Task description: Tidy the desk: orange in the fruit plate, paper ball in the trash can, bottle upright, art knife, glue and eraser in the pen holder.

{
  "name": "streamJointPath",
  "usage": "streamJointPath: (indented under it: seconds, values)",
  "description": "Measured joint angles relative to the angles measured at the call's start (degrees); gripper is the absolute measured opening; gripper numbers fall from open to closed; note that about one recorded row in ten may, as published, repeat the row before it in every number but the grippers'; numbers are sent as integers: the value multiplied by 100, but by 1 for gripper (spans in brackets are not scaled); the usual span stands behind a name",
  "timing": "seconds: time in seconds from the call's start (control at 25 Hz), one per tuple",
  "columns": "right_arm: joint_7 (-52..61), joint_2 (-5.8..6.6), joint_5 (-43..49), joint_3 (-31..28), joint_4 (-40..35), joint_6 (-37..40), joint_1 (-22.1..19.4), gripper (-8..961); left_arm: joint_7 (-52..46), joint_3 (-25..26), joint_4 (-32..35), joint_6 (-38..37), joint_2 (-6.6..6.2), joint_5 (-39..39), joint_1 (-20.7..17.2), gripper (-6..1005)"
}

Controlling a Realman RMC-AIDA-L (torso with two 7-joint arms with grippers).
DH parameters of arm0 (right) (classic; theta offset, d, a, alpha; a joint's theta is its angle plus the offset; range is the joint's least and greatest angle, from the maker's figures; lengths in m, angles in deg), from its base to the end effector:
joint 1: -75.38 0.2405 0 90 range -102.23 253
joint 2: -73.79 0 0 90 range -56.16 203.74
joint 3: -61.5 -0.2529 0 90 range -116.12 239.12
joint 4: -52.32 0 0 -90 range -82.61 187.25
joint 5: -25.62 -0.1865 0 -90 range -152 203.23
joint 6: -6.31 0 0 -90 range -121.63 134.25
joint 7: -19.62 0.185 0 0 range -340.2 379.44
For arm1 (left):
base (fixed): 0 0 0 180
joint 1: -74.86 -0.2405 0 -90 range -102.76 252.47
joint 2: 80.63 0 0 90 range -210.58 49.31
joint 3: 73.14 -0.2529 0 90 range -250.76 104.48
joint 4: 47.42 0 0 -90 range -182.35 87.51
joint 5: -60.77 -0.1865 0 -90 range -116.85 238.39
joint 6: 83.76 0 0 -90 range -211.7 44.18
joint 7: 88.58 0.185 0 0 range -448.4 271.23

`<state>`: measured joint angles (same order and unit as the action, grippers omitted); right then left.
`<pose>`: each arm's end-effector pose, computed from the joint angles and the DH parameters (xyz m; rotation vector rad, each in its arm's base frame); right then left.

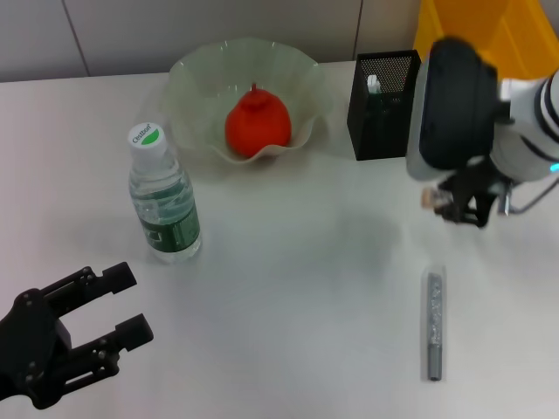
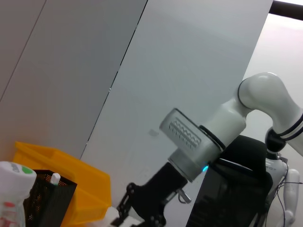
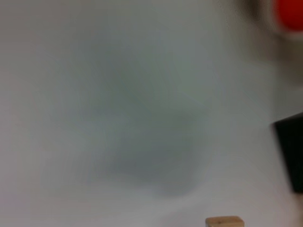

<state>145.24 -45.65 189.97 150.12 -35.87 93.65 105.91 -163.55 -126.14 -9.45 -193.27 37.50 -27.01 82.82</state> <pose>0.2118 0.3461 -0.0137 -2.5485 0.1419 -0.8596 -0.2376 0.2053 -0.0023 -2.6093 -0.6996 -1.2835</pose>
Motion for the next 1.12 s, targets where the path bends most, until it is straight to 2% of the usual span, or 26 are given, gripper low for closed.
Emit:
streamJointPath:
  seconds: [0.24, 0.68, 1.12]
  values:
    - [493, -5, -57, -8, -113, -679, -33, 261, 0, 30, 6, -22, -2, -2, -3, 745]
    - [1411, -11, -75, 211, 135, -2291, -52, 264, -21, 238, 9, -228, -33, -3, 45, 745]
    - [1606, -18, -393, 182, -76, -2609, -96, 267, -61, 291, 45, -272, -39, -2, 60, 745]
